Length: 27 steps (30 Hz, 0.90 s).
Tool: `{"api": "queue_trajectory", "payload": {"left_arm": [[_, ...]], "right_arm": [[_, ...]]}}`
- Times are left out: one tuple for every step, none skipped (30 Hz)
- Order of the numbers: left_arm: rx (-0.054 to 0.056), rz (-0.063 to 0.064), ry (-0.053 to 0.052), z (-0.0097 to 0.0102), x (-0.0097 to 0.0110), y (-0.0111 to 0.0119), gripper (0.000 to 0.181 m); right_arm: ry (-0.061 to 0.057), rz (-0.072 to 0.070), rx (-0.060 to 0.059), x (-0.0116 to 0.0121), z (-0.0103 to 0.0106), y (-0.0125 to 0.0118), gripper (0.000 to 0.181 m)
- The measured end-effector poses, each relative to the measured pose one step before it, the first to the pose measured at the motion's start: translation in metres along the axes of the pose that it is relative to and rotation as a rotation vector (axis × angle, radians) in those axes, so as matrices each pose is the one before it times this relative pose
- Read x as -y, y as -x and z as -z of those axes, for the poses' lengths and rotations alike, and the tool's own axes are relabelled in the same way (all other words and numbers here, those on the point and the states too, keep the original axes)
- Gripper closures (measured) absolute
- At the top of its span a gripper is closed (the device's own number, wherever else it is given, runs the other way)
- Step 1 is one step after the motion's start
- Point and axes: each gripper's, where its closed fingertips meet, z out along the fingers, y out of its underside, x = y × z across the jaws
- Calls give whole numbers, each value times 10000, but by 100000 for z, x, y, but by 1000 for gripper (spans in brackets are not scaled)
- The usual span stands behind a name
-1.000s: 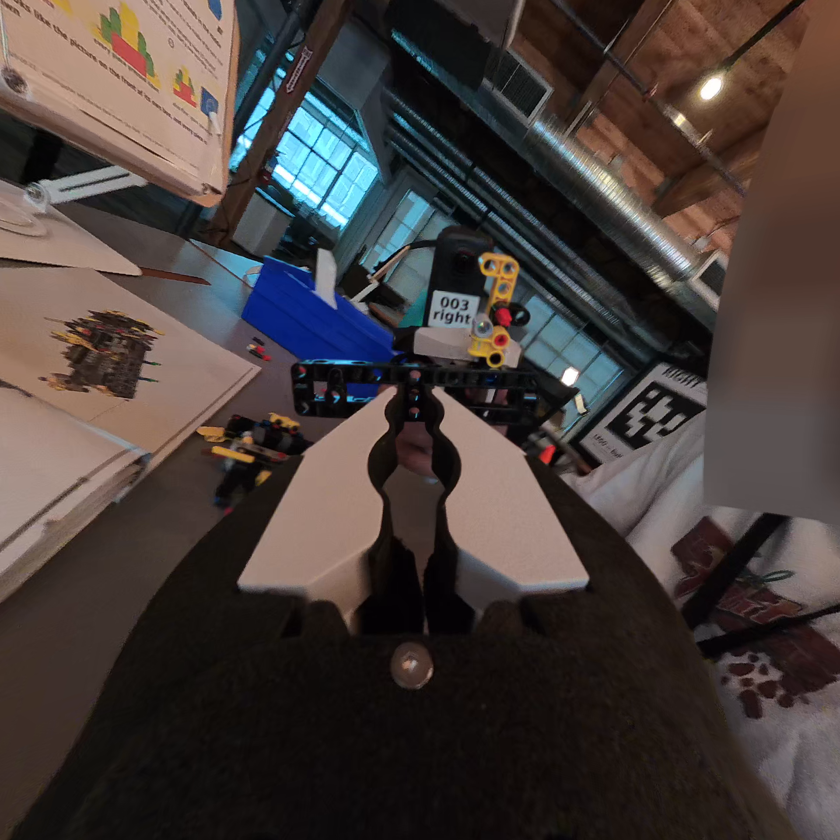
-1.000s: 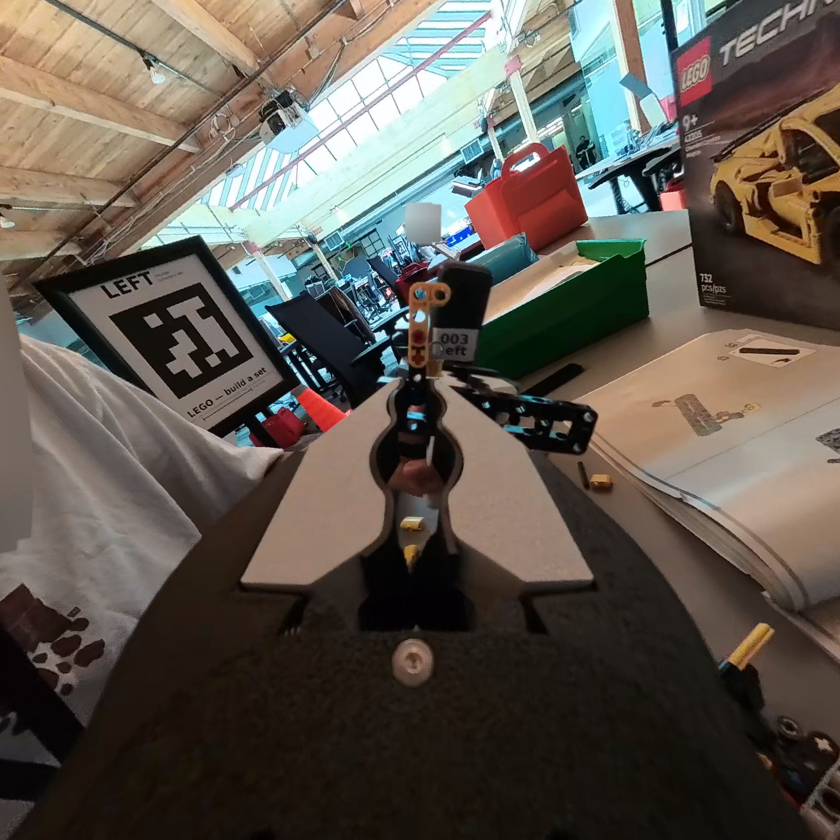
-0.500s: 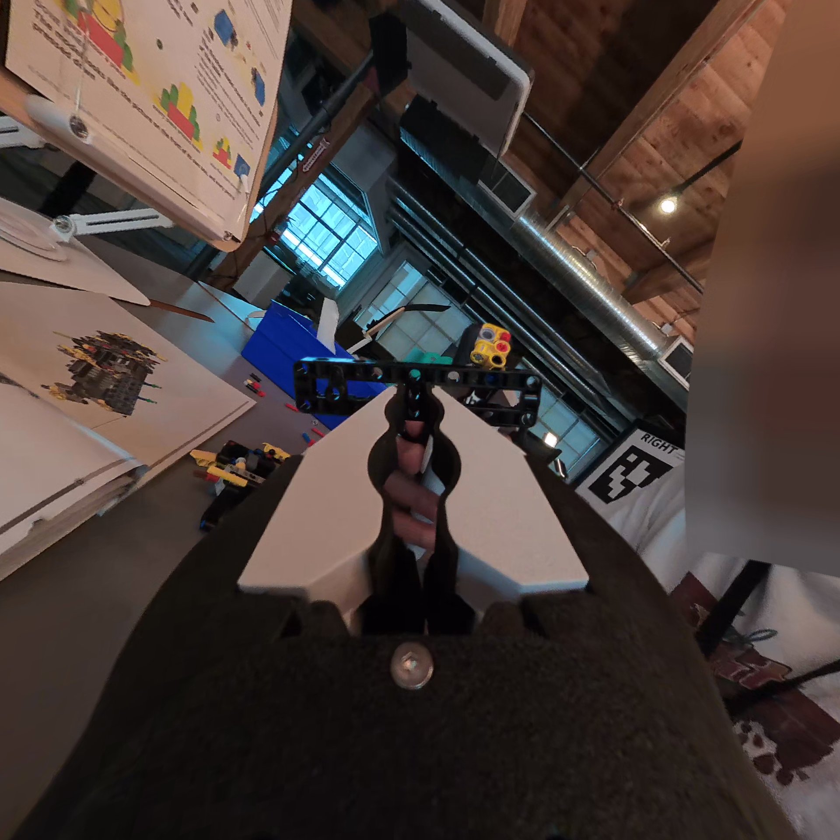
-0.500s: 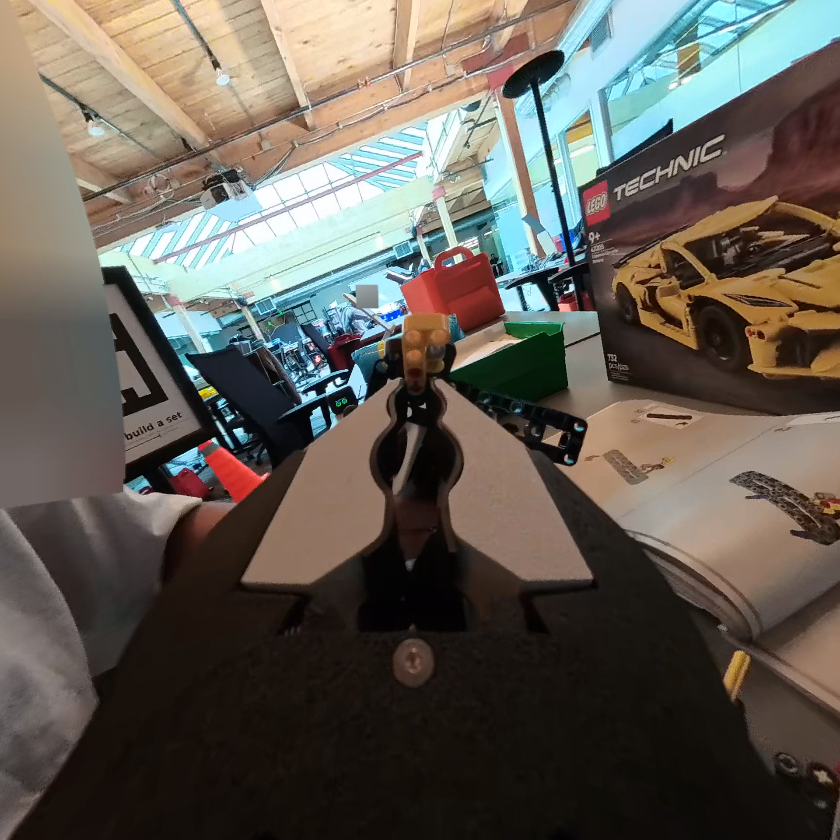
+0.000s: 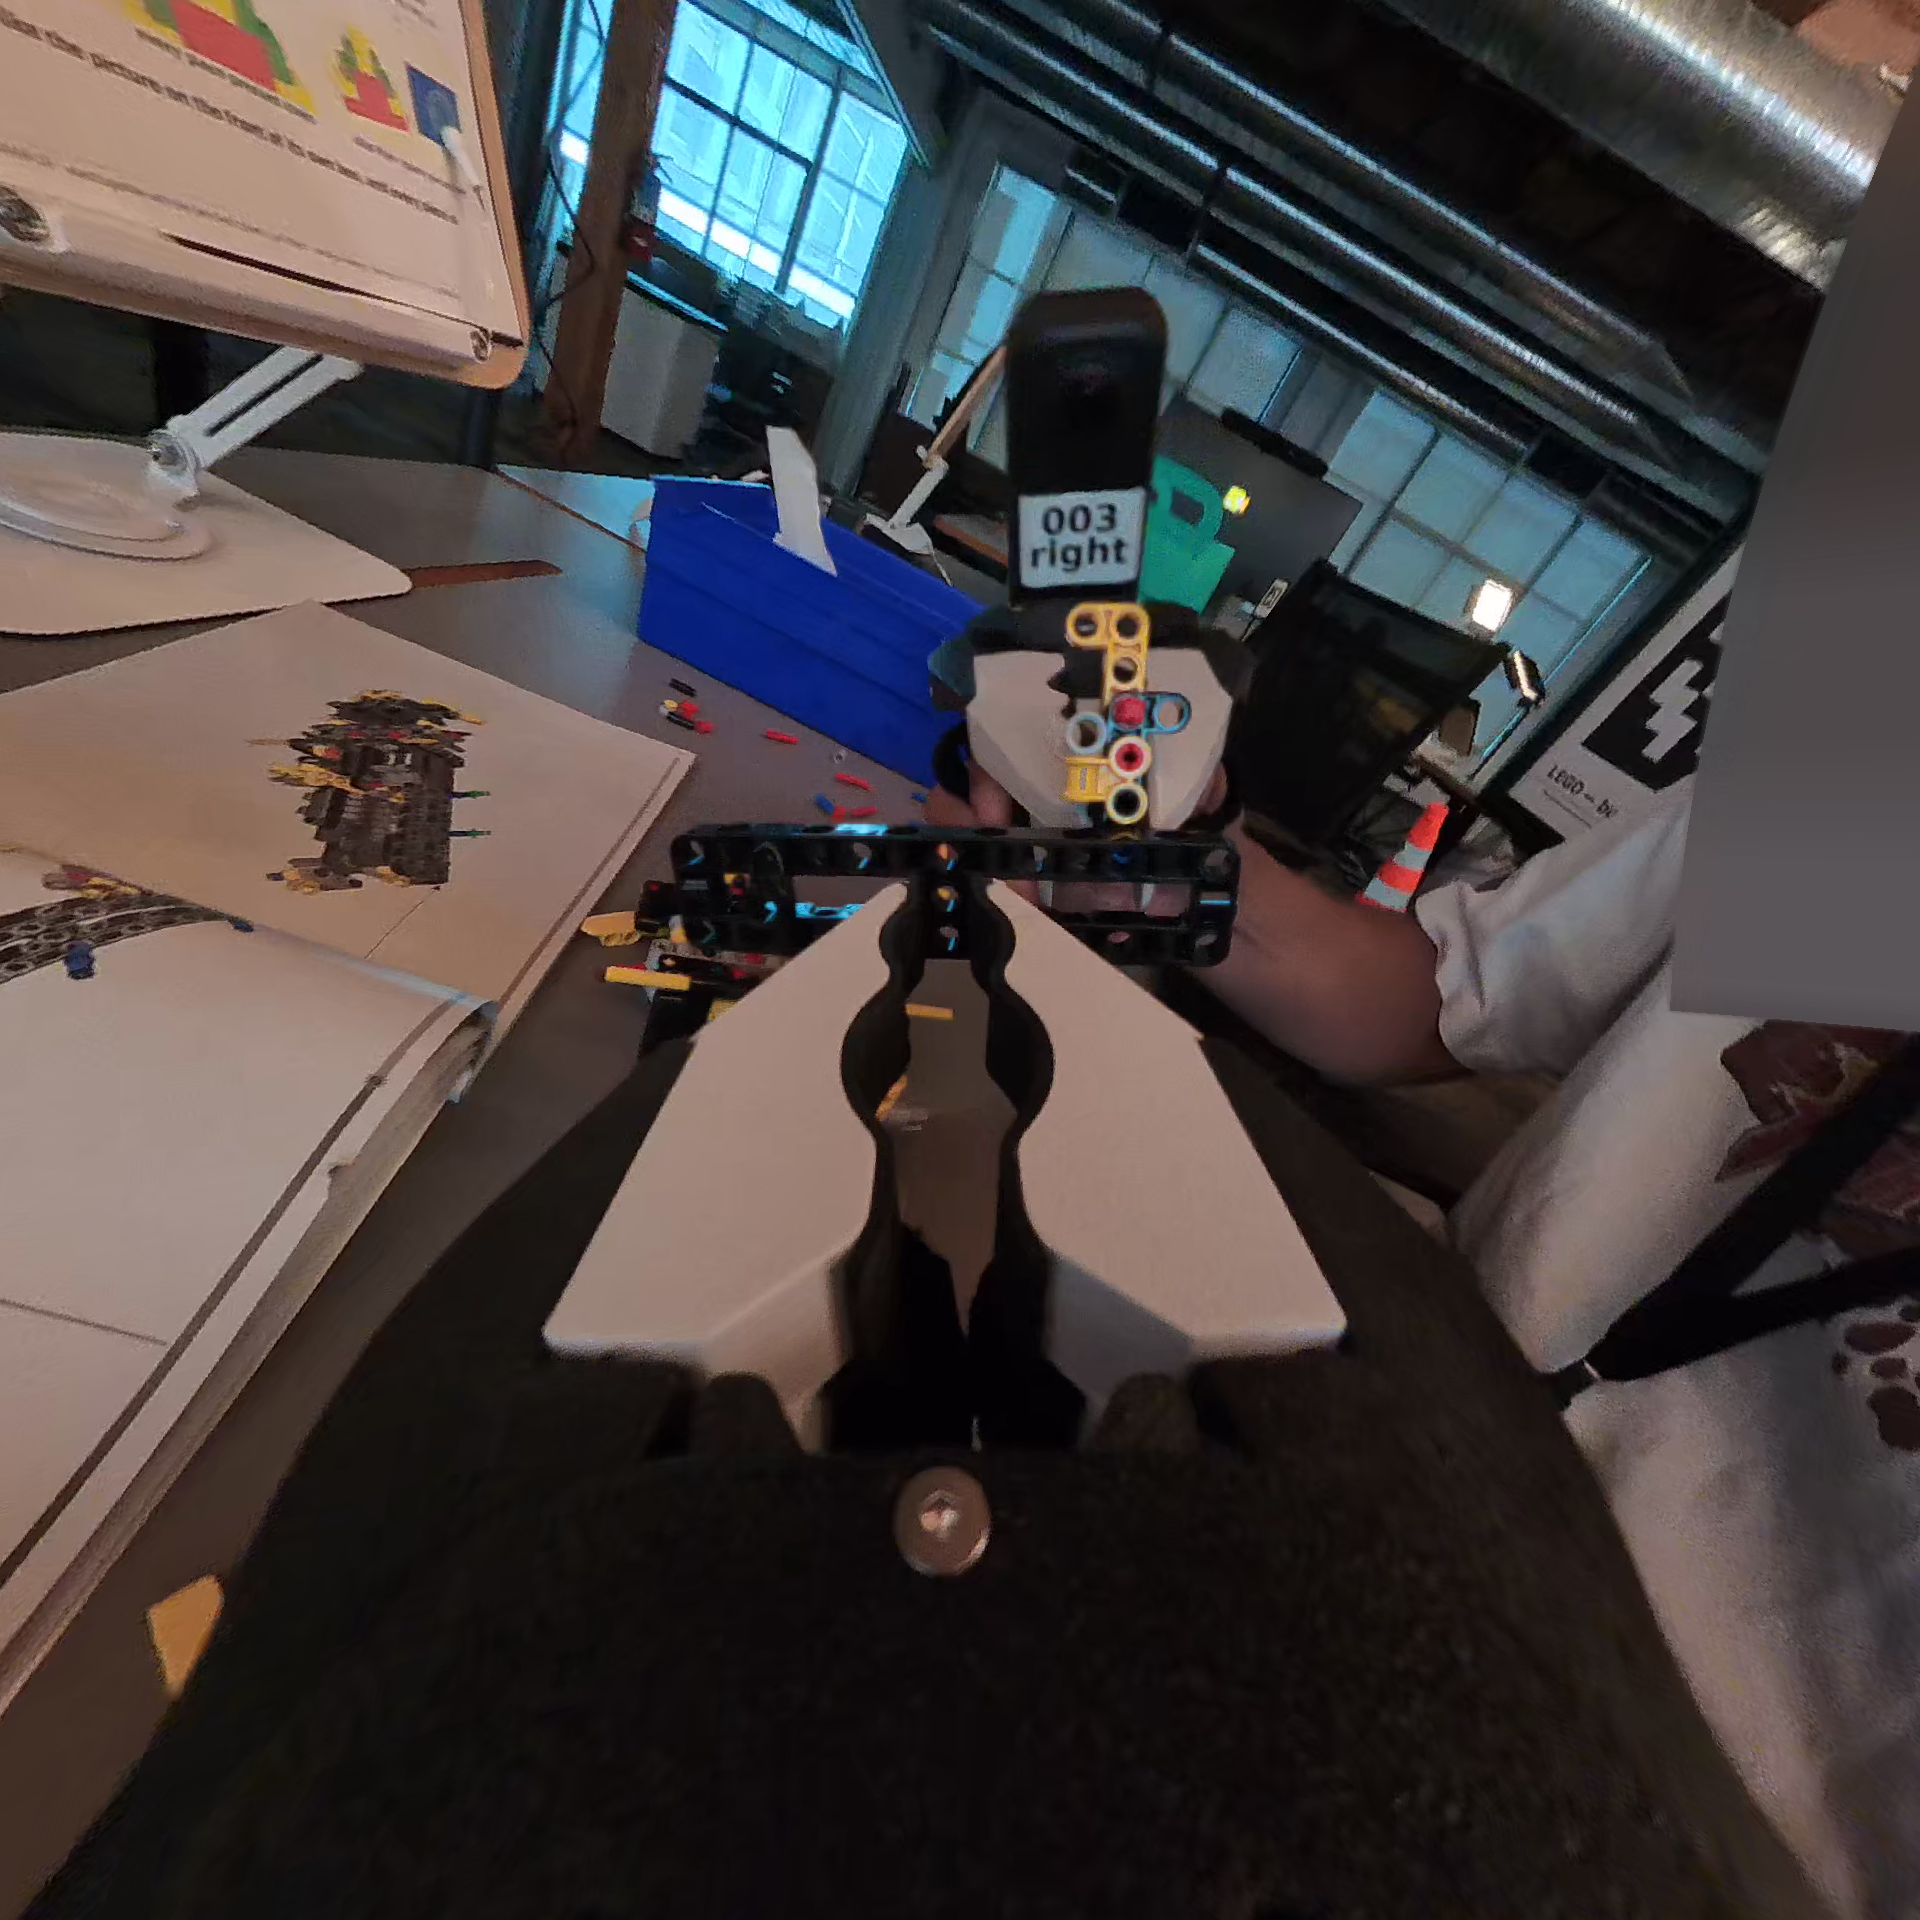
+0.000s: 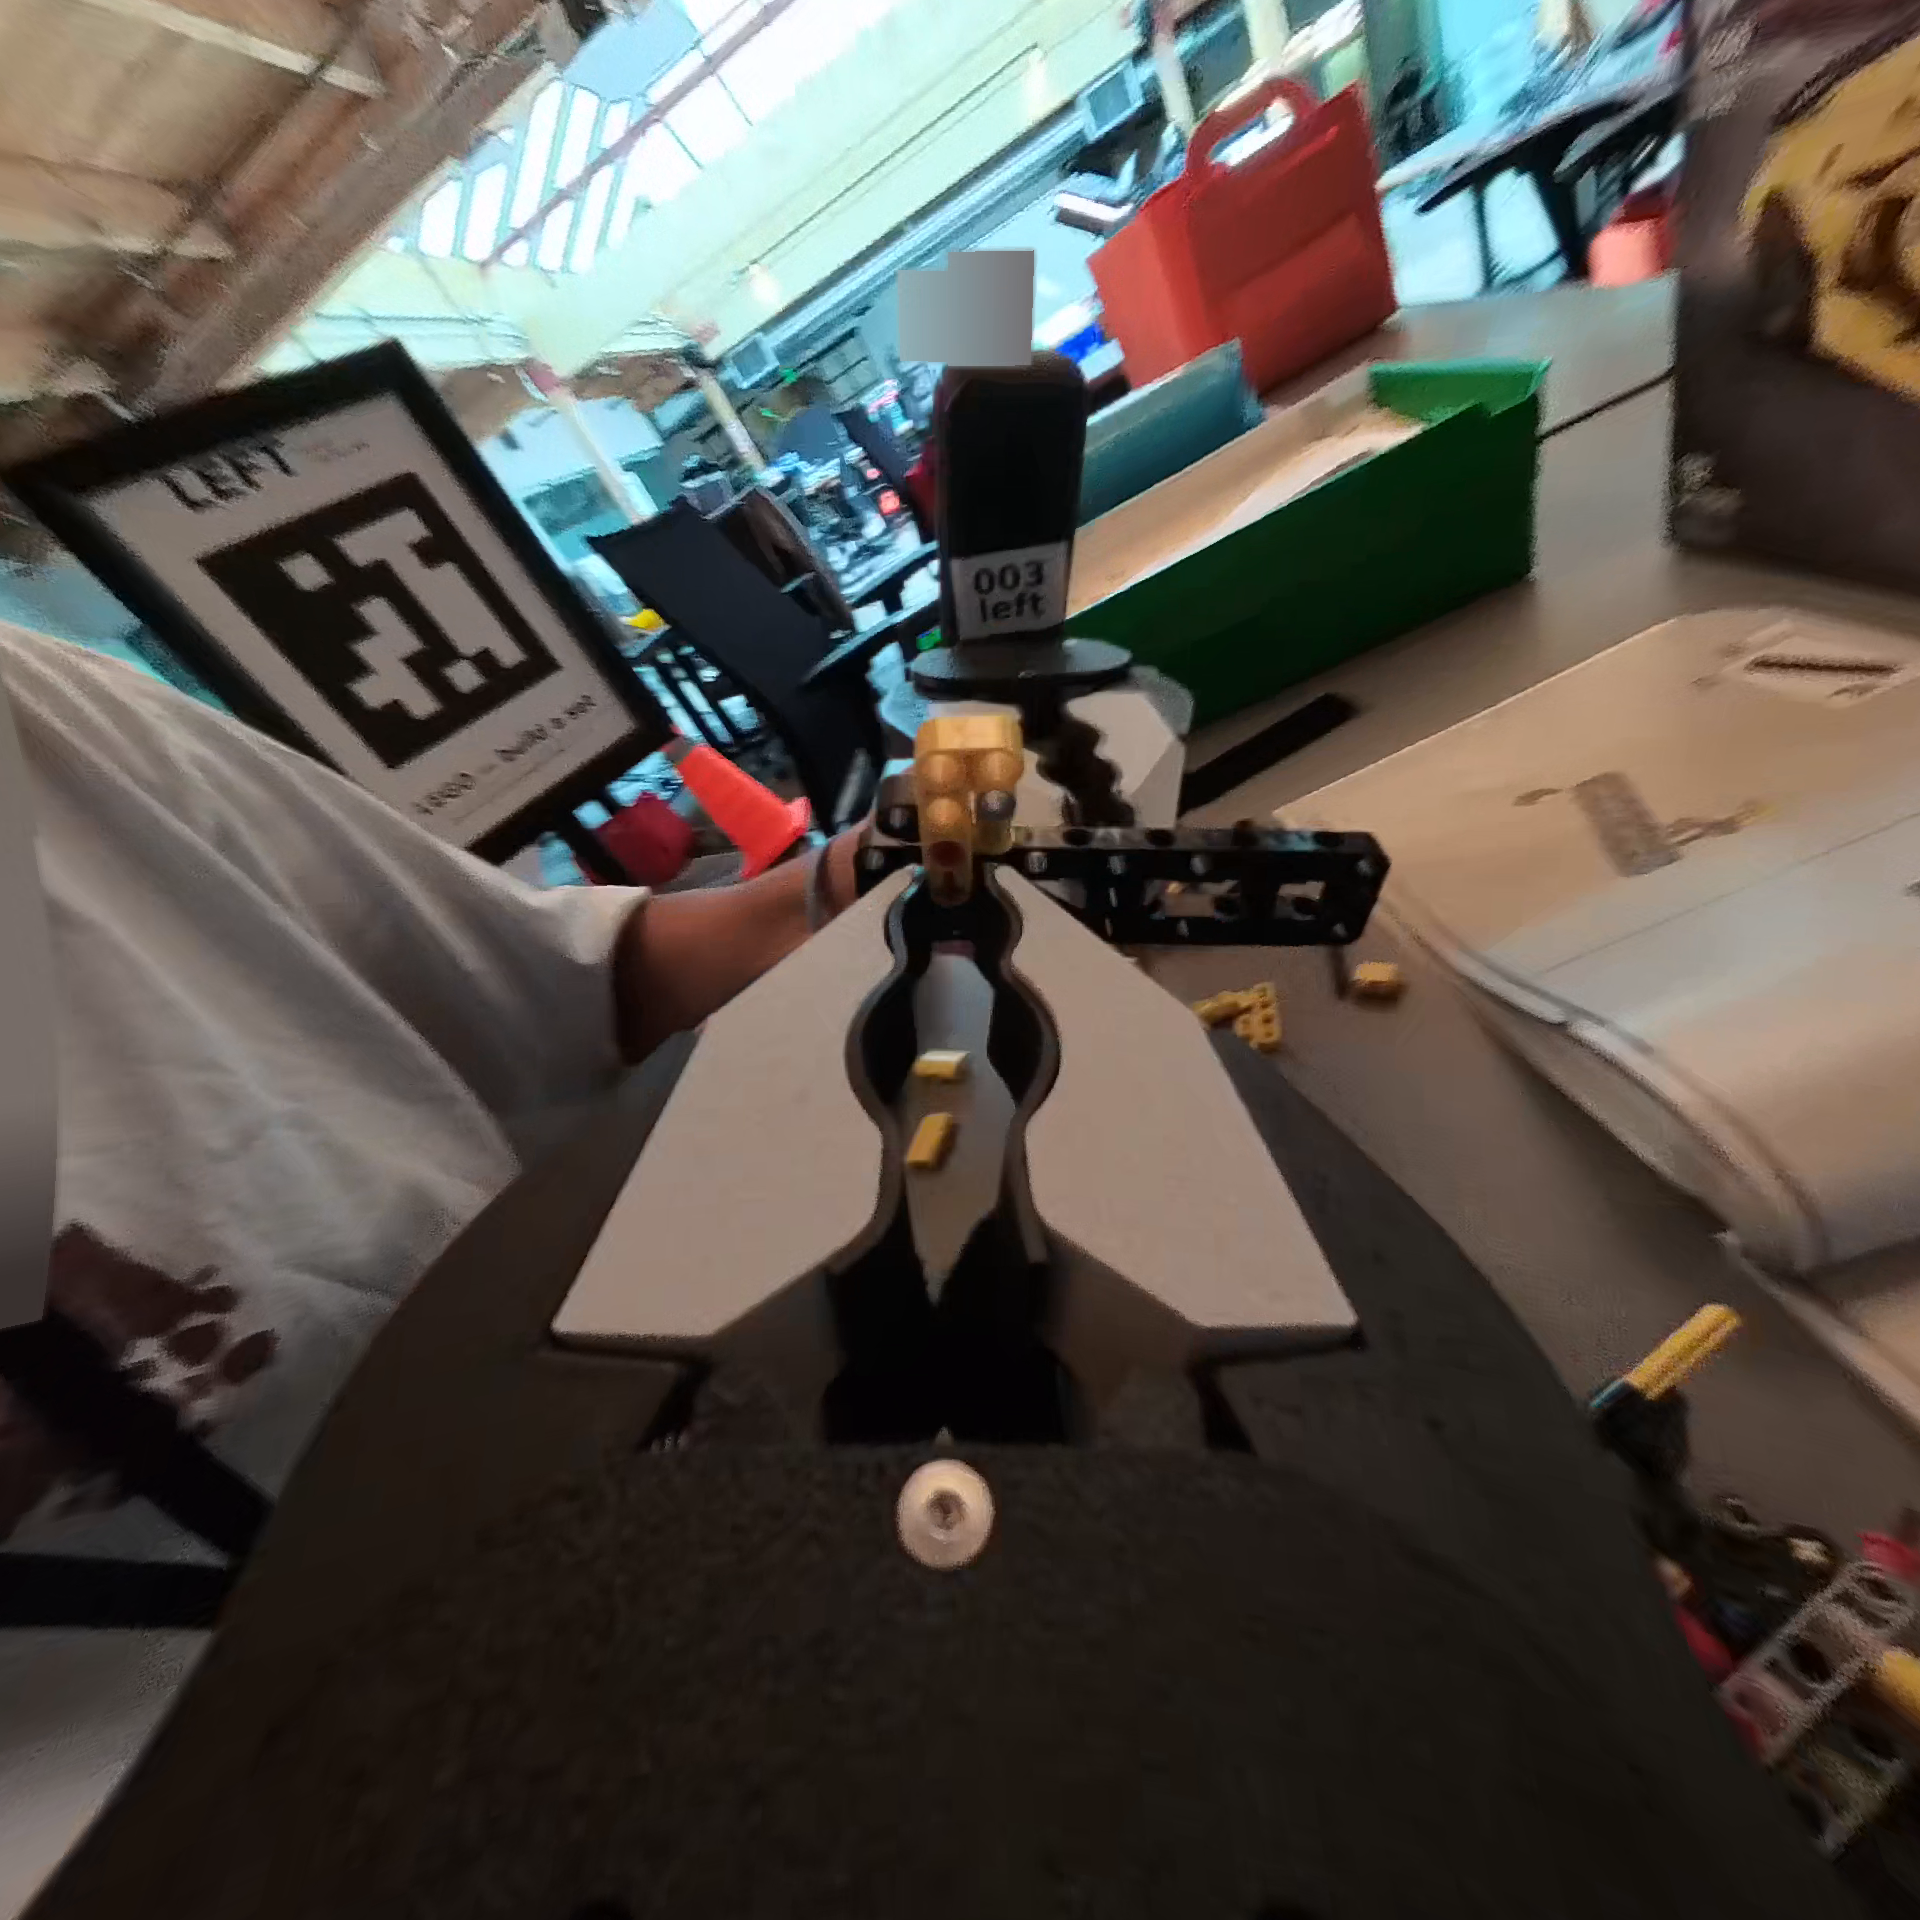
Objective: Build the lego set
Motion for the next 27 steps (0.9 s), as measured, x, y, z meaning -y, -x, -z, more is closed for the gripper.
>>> {"api": "queue_trajectory", "payload": {"left_arm": [[50, -15, 98, -35, -117, 101, 173], [-2, 37, 86, -8, -169, 78, 173], [-26, -10, 68, 22, -102, -46, 173], [94, -130, 18, 37, 16, 31, 173], [92, -160, 82, 43, -71, 46, 174], [34, -26, 58, 34, -61, 63, 173], [59, 72, -27, 26, -15, 165, 173], [-19, 66, 21, -8, -98, 41, 173], [-2, -45, -7, 6, -20, -34, 173], [-22, -18, -24, -12, 34, -89, 173], [-108, 9, 8, -27, -6, -174, 173], [25, -44, -5, -36, 9, -4, 173], [127, -134, 6, -33, -6, 100, 173], [-6, -23, 34, -7, -48, -21, 173], [34, -30, -19, 9, 38, 21, 173], [145, -101, 12, -3, -8, 136, 173], [165, -108, 116, -7, -160, 218, 173], [131, -44, 53, -15, -89, 194, 173], [140, -10, 14, -27, -45, 213, 173], [117, -15, 45, 7, -74, 220, 173], [46, -2, -9, 40, -4, 116, 173], [-26, 71, -48, 20, 41, 24, 173], [41, -40, 127, -109, -242, 40, 173], [56, -34, 87, -150, -231, 42, 172], [-124, 130, -165, 17, 202, -141, 173], [-92, 79, -296, 41, 446, -192, 173], [126, -137, 73, -78, -76, 50, 173]], "right_arm": [[57, -211, 92, -103, 53, -80, 175], [24, -49, -44, -107, -2, -142, 175], [55, -141, 66, -97, -31, 33, 175], [-31, -162, 49, 20, -34, 27, 175], [30, -92, -39, -55, -25, -62, 175], [51, 26, -58, -80, -47, -39, 175], [-17, 154, -192, 12, -51, -158, 175], [38, 226, -169, -34, -38, -97, 175], [89, 275, -111, -92, -42, 46, 175], [17, 172, -77, 39, -7, 48, 175], [27, -46, 61, 32, 5, 159, 175], [-13, -208, 85, 13, 9, 56, 175], [-35, -353, 63, -5, 31, -118, 175], [-10, -416, 147, -47, 16, 0, 175], [-60, -432, 181, -8, -21, 29, 175], [-81, -409, 104, 32, 21, -109, 175], [26, -253, -65, -120, 15, -246, 175], [84, -117, -136, -126, 15, -220, 174], [-7, 1, -191, 57, 42, -187, 175], [42, 302, -365, -16, -10, -235, 175], [26, 589, -438, 16, -61, -151, 175], [18, 528, -318, 119, -33, 43, 175], [56, 514, -348, 55, -33, -64, 175], [129, 400, -250, -130, -58, -101, 174], [-114, 10, 133, 114, 45, 126, 174], [-356, -520, 437, 427, 94, 266, 175], [-99, -485, 220, 60, 61, -37, 175]]}}
